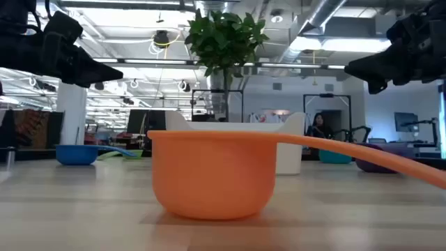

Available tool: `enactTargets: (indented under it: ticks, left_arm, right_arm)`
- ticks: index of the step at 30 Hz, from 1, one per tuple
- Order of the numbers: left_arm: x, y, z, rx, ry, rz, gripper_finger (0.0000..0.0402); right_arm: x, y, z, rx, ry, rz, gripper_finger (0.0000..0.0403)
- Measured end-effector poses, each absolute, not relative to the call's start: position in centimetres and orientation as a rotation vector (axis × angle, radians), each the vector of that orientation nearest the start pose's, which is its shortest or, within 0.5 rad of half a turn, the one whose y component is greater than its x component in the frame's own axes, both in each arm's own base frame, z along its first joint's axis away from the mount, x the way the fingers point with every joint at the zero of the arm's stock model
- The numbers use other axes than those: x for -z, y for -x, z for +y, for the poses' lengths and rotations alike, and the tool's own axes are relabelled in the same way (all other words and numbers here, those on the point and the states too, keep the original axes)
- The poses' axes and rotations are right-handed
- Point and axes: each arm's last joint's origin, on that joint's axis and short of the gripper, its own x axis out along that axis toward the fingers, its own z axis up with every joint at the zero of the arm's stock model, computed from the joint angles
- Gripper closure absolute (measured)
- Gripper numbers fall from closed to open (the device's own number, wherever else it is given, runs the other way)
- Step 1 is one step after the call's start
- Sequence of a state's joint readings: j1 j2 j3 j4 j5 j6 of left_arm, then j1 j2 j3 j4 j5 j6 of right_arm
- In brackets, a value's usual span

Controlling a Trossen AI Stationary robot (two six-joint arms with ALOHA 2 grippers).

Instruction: Nest measuring cups in basket

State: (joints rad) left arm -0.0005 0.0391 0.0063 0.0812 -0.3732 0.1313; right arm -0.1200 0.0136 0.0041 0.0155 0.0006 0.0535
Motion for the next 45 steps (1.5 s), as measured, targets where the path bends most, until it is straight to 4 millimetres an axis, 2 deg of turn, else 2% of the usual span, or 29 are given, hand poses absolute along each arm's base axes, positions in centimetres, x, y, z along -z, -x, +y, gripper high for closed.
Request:
enactTargets:
  ticks: [42,45]
  left_arm:
    - [-17.04,-9.76,1.05,-0.375,-0.12,-0.024,0.0401]
    - [-17.04,-9.76,1.05,-0.376,-0.17,-0.014,0.0401]
  right_arm:
    - [-16.53,-9.76,-1.18,0.121,-0.053,-0.009,0.0294]
    - [-16.54,-9.76,-1.18,0.12,-0.053,-0.009,0.0294]
